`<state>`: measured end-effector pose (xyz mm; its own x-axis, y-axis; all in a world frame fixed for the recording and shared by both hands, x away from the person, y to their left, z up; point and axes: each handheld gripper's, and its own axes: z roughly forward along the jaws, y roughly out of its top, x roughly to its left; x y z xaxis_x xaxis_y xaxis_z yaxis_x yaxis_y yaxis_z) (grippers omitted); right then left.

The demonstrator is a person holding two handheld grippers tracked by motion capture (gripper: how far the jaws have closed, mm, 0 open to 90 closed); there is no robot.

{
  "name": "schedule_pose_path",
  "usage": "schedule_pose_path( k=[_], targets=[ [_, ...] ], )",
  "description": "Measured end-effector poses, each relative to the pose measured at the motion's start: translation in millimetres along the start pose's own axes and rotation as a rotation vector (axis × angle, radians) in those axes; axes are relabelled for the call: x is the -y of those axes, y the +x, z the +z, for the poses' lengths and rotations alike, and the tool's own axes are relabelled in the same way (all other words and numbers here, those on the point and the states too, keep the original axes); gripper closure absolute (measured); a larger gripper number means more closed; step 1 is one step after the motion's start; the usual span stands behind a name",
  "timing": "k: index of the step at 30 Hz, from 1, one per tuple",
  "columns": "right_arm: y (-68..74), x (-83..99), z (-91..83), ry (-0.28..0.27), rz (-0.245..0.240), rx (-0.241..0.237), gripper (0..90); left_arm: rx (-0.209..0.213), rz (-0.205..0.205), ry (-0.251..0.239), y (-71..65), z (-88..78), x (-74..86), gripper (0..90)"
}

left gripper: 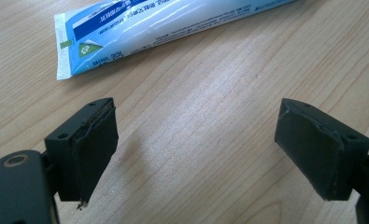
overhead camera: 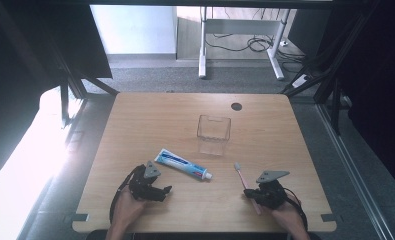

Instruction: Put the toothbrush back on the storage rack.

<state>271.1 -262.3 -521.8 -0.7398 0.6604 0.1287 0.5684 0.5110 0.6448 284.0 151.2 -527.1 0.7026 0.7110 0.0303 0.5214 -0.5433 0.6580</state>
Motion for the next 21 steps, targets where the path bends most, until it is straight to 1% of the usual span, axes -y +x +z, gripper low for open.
schedule_pose_path(
  k=[5, 13, 16, 21],
  targets=[
    [-5.6, 2.9, -4.2, 0.012, 0.018, 0.014, 90.0, -0.002, 0.003, 0.005, -0.3, 0.2, -0.1, 13.8],
    [-12.7, 5.3, -9.1, 0.002, 0.031, 0.037, 90.0, -0.003, 0.010, 0.011, -1.1, 0.8, -0.3, 13.9],
    [-15.4, 6.3, -10.7, 0.006, 0.036, 0.046, 89.9, -0.003, 0.013, 0.011, -1.3, 1.1, -0.2, 13.9],
    [-19.1, 7.7, -13.8, 0.001, 0.047, 0.050, 89.8, -0.004, 0.016, 0.010, -1.4, 0.7, -0.3, 13.9]
  ],
)
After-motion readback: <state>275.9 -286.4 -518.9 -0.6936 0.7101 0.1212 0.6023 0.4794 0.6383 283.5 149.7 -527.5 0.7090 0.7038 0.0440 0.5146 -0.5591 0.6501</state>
